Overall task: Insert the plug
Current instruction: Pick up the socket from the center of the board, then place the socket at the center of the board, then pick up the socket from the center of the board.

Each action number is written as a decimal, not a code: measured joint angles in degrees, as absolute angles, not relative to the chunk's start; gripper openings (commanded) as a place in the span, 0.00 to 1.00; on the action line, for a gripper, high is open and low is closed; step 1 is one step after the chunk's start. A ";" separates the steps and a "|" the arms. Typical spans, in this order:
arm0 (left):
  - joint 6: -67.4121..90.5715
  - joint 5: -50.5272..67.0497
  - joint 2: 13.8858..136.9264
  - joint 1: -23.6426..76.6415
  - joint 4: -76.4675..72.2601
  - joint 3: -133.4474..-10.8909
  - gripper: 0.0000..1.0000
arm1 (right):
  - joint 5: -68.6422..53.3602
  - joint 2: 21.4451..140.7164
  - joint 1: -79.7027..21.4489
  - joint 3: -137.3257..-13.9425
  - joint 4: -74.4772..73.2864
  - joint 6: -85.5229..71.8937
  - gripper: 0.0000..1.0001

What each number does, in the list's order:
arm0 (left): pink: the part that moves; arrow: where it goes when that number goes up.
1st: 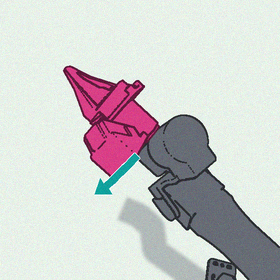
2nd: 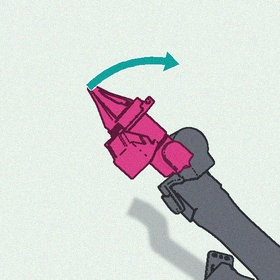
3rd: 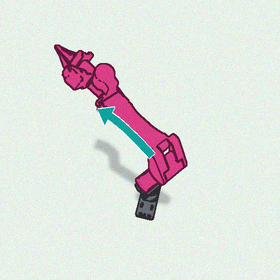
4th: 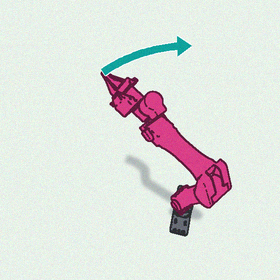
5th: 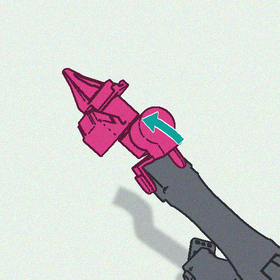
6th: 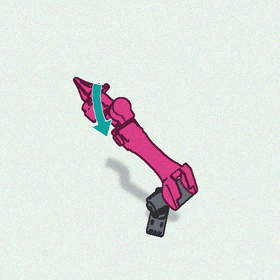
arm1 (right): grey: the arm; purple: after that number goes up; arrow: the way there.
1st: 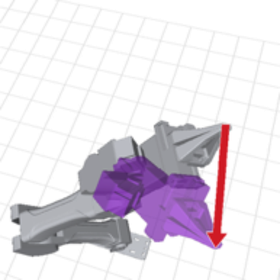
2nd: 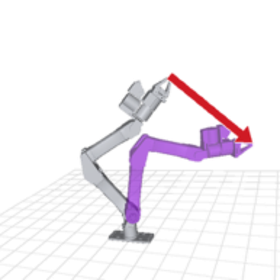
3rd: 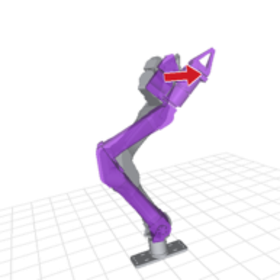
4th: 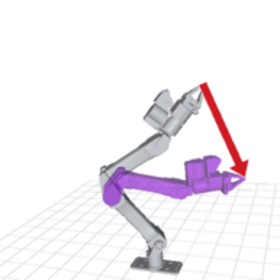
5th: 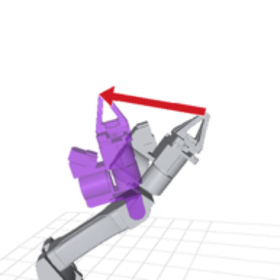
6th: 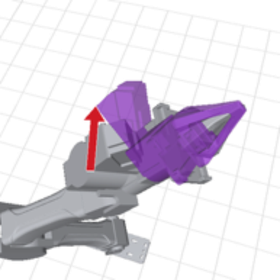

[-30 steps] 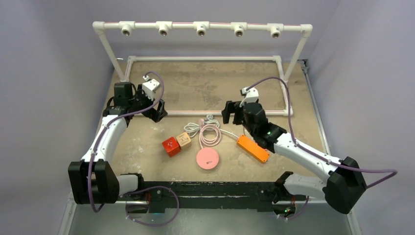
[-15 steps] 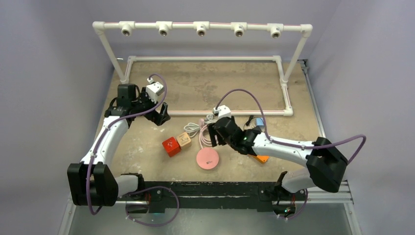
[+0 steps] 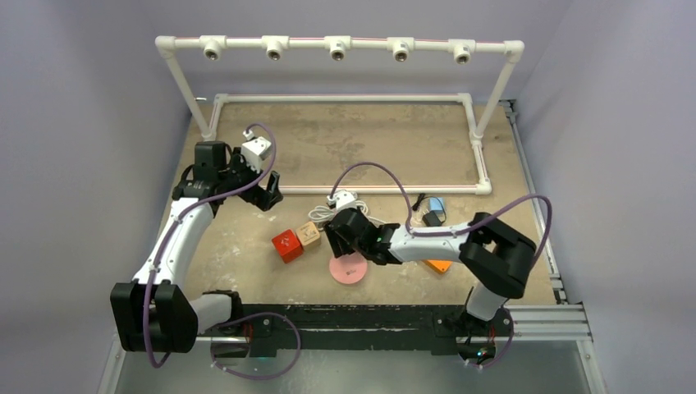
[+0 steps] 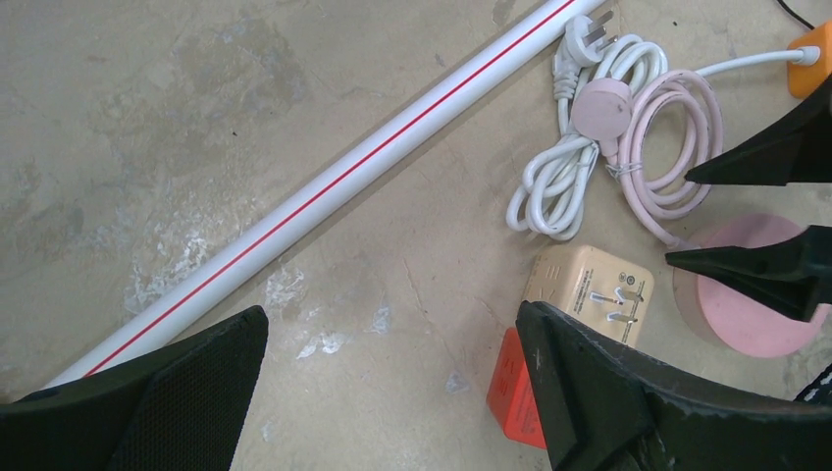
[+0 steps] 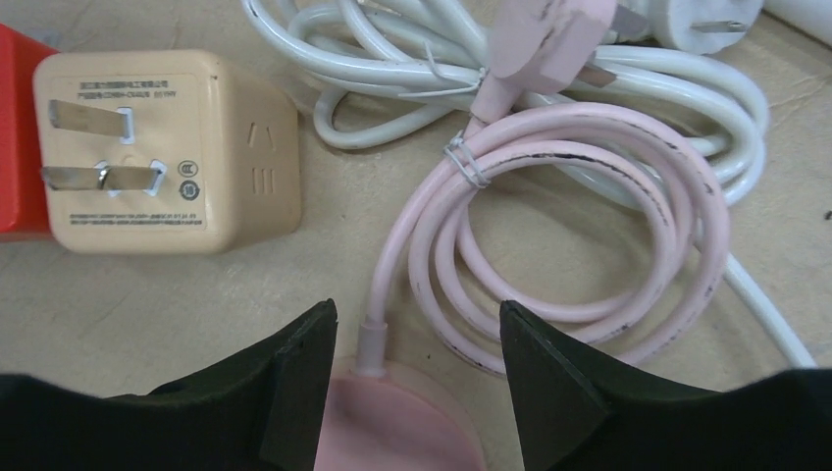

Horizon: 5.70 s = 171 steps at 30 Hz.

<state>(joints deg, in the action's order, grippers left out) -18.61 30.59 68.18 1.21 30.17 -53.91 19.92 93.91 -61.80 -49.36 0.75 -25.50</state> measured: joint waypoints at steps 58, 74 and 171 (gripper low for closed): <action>6.90 44.05 55.83 17.04 18.81 -49.78 0.25 | 30.57 81.34 -62.48 -46.92 58.94 -15.81 0.00; -16.19 38.83 50.76 19.81 24.99 -46.72 0.00 | 21.32 61.19 -62.98 -41.74 32.27 -27.57 0.78; -32.03 8.21 36.03 46.52 30.70 -38.57 0.99 | -6.11 110.83 -47.72 -66.59 3.57 10.57 0.56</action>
<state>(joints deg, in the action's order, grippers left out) -32.03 8.21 36.03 46.52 30.70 -38.57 -6.11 110.83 -47.72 -66.59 3.57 10.57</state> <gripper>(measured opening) 0.989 0.639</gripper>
